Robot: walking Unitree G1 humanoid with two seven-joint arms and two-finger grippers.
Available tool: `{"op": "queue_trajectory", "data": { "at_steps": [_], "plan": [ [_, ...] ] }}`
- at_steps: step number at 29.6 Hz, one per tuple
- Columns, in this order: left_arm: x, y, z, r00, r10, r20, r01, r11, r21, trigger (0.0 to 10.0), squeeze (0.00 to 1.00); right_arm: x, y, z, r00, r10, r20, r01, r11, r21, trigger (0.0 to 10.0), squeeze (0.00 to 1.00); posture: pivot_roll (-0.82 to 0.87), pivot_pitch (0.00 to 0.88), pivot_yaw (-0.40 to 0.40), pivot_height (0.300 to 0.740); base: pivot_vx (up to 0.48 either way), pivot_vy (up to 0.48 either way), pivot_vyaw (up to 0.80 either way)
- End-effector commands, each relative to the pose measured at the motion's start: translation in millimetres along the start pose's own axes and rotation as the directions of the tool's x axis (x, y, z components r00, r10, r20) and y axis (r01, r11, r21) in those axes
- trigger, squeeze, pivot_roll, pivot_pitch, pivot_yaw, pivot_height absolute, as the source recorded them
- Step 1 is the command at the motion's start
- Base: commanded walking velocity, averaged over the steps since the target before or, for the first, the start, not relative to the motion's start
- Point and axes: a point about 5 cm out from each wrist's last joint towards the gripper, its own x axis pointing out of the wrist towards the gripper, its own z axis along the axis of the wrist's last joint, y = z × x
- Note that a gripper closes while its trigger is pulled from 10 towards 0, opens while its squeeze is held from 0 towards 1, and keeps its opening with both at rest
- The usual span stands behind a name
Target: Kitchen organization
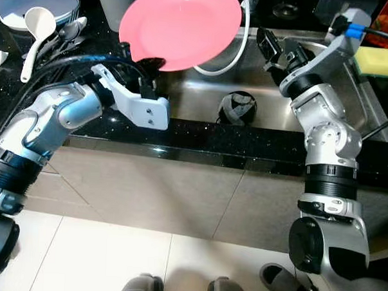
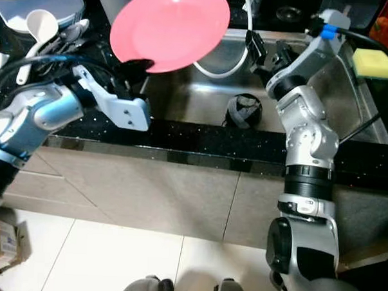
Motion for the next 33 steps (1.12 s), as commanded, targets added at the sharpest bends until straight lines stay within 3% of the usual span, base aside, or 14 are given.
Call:
{"op": "queue_trajectory", "data": {
  "at_steps": [1, 2, 3, 4, 5, 6, 7, 8, 9, 12, 14, 20, 24, 33],
  "plan": [
    [-2.8, 2.1, 1.3, 1.0, 0.023, 0.003, -0.023, 0.999, -0.039, 10.0, 0.0, -2.4, 9.8, 21.5, 0.988, 0.09, 0.123, -0.032, 0.911, -0.41, 10.0, 0.0, -0.02, 0.138, 0.072, 0.74, 0.0, 0.0, 0.0],
    [-2.8, 2.1, 1.3, 1.0, 0.023, 0.003, -0.023, 0.999, -0.039, 10.0, 0.0, -2.4, 9.8, 21.5, 0.988, 0.09, 0.123, -0.032, 0.911, -0.41, 10.0, 0.0, -0.02, 0.138, 0.072, 0.74, 0.0, 0.0, 0.0],
    [-3.3, 2.9, 1.0, 1.0, 0.027, 0.001, -0.027, 0.998, -0.049, 10.0, 0.0, -4.0, 14.3, 27.2, 0.979, 0.142, 0.145, -0.044, 0.847, -0.529, 10.0, 0.0, -0.02, 0.138, 0.072, 0.74, 0.0, 0.0, 0.0],
    [-3.3, 2.9, 1.0, 1.0, 0.027, 0.001, -0.027, 0.998, -0.049, 10.0, 0.0, -4.0, 14.3, 27.2, 0.979, 0.142, 0.145, -0.044, 0.847, -0.529, 10.0, 0.0, -0.02, 0.138, 0.072, 0.74, 0.0, 0.0, 0.0],
    [-3.2, 4.6, 0.7, 0.999, 0.036, -0.001, -0.036, 0.997, -0.062, 10.0, 0.0, -6.9, 20.8, 31.8, 0.966, 0.212, 0.147, -0.063, 0.747, -0.662, 10.0, 0.0, -0.02, 0.135, 0.074, 0.74, 0.0, 0.0, 0.0],
    [-2.3, 6.6, 0.0, 0.999, 0.048, -0.006, -0.048, 0.996, -0.078, 10.0, 0.0, -10.3, 29.7, 35.5, 0.947, 0.29, 0.139, -0.071, 0.608, -0.791, 10.0, 0.0, -0.02, 0.134, 0.075, 0.74, 0.0, 0.0, 0.0],
    [-1.6, 7.8, -0.7, 0.998, 0.056, -0.008, -0.057, 0.994, -0.088, 10.0, 0.0, -13.3, 36.0, 36.5, 0.932, 0.341, 0.12, -0.077, 0.51, -0.857, 10.0, 0.0, -0.02, 0.133, 0.075, 0.74, 0.0, 0.0, 0.0],
    [-1.0, 8.2, -1.6, 0.998, 0.059, -0.011, -0.06, 0.993, -0.098, 10.0, 0.0, -15.4, 42.2, 37.9, 0.918, 0.381, 0.113, -0.075, 0.445, -0.892, 10.0, 0.0, -0.02, 0.131, 0.076, 0.74, 0.0, 0.0, 0.0],
    [-1.0, 8.2, -1.6, 0.998, 0.059, -0.011, -0.06, 0.993, -0.098, 10.0, 0.0, -15.4, 42.2, 37.9, 0.918, 0.381, 0.113, -0.075, 0.445, -0.892, 10.0, 0.0, -0.02, 0.131, 0.076, 0.74, 0.0, 0.0, 0.0],
    [1.4, 10.3, -2.1, 0.997, 0.078, -0.01, -0.078, 0.988, -0.136, 10.0, 0.0, -19.3, 55.1, 38.2, 0.888, 0.453, 0.085, -0.104, 0.377, -0.921, 10.0, 0.0, -0.03, 0.124, 0.081, 0.74, 0.0, 0.0, 0.0],
    [4.4, 13.3, 0.7, 0.996, 0.092, 0.001, -0.09, 0.978, -0.189, 10.0, 0.0, -23.1, 63.6, 29.1, 0.855, 0.517, 0.038, -0.151, 0.318, -0.936, 10.0, 0.0, -0.04, 0.121, 0.082, 0.74, 0.0, 0.0, 0.0],
    [10.6, 14.6, 12.5, 0.995, 0.069, 0.07, -0.046, 0.958, -0.284, 10.0, 0.0, -28.3, 72.5, 6.4, 0.805, 0.591, -0.045, -0.22, 0.226, -0.949, 10.0, 0.0, -0.03, 0.113, 0.086, 0.74, 0.0, 0.0, 0.0],
    [12.7, 14.4, 18.2, 0.994, 0.047, 0.103, -0.014, 0.953, -0.302, 10.0, 0.0, -26.0, 73.8, 2.3, 0.808, 0.586, -0.056, -0.207, 0.195, -0.959, 10.0, 0.0, -0.03, 0.112, 0.088, 0.74, 0.0, 0.0, 0.0],
    [13.1, -7.0, 19.0, 0.984, -0.125, 0.129, 0.16, 0.937, -0.31, 10.0, 0.0, -14.9, 68.5, 7.1, 0.848, 0.53, -0.009, -0.1, 0.142, -0.985, 10.0, 0.0, -0.03, 0.111, 0.093, 0.74, 0.0, 0.0, 0.0]
  ]
}}
